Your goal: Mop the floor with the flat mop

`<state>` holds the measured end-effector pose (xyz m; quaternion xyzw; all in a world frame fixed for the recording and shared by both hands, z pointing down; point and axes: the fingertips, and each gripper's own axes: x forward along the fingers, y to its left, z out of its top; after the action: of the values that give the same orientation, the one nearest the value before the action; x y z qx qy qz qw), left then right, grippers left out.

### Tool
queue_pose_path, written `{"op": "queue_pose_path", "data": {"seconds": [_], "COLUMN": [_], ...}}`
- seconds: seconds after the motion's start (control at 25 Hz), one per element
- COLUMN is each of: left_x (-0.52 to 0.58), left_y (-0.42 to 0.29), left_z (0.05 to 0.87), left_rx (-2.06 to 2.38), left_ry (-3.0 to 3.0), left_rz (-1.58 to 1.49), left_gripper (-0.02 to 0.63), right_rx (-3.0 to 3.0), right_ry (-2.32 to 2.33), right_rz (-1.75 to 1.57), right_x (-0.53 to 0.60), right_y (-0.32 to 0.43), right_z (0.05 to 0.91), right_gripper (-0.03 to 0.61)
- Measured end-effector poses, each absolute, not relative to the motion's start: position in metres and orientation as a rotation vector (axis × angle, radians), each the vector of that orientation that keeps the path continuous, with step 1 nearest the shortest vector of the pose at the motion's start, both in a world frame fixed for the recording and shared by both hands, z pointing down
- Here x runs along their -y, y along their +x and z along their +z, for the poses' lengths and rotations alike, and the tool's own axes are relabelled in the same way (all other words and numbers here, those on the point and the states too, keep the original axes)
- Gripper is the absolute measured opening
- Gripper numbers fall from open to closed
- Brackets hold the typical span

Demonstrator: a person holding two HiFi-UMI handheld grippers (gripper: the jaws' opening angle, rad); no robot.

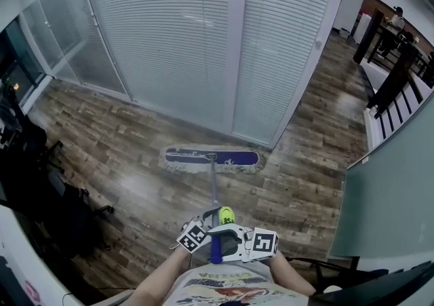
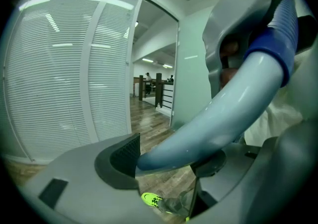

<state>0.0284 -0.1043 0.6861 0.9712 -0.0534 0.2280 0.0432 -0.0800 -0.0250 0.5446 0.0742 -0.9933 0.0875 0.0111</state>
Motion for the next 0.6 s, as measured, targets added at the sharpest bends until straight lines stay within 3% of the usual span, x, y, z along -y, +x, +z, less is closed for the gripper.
{"op": "queue_pose_path", "data": {"seconds": [0.44, 0.6], "left_x": [0.271, 0.337], "left_y": [0.093, 0.120], "left_z": [0.676, 0.651], "left_rx": [0.164, 0.224], "left_ry": [2.949, 2.927], "left_rz": [0.717, 0.594], "left_gripper": [0.249, 0.249], "right_rx": [3.125, 3.207], "right_ry": [0.226, 0.313], "right_rz": [0.270, 0.309], "right_x": [0.192, 0.261], "right_y": [-0.010, 0.023], "right_z": [0.532, 0.505], "right_gripper": [0.302, 0.301]}}
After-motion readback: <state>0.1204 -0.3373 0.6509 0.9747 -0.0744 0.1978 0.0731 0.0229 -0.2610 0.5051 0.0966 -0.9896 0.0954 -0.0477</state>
